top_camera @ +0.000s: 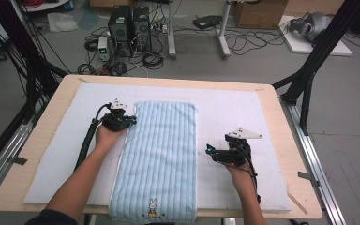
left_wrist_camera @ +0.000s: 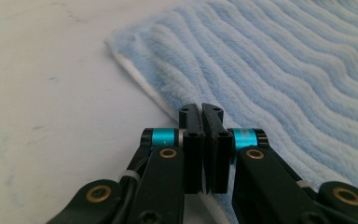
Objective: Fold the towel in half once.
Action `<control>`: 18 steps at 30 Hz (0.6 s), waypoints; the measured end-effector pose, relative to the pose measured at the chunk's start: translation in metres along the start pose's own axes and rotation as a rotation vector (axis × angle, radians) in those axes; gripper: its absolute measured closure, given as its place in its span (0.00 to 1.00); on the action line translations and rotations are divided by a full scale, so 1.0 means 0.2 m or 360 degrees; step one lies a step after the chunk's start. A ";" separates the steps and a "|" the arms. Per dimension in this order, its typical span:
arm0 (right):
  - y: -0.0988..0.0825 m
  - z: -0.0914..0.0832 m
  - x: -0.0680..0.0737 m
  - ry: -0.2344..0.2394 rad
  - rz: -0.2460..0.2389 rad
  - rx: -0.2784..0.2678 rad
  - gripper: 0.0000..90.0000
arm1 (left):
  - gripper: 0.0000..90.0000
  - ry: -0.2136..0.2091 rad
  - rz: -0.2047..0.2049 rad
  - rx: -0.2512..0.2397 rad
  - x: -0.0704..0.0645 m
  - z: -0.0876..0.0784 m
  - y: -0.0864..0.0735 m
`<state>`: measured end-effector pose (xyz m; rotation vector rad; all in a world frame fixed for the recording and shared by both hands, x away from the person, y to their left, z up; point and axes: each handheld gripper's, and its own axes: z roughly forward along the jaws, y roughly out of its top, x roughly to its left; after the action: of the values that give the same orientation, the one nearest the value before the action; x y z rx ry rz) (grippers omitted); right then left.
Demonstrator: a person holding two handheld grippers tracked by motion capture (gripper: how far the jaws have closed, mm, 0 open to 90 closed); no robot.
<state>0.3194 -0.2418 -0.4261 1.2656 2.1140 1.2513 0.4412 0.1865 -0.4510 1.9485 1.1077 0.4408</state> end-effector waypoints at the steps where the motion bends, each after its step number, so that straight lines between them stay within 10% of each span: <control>1: 0.01 0.01 0.00 0.0004 0.0015 -0.0001 0.13 | 0.96 -0.0012 -0.0040 -0.0007 0.01 0.00 0.00; 11: 0.17 0.31 0.03 0.0021 0.0032 0.0171 0.13 | 0.96 -0.0074 -0.0104 -0.0011 0.04 -0.01 -0.01; 18: 0.28 0.53 0.02 -0.0088 0.0028 0.0311 0.52 | 0.96 -0.0103 -0.0127 -0.0022 0.05 -0.01 -0.01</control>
<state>0.4189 -0.1748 -0.4356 1.3849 2.2334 1.0242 0.4445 0.1963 -0.4520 1.8866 1.1333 0.3392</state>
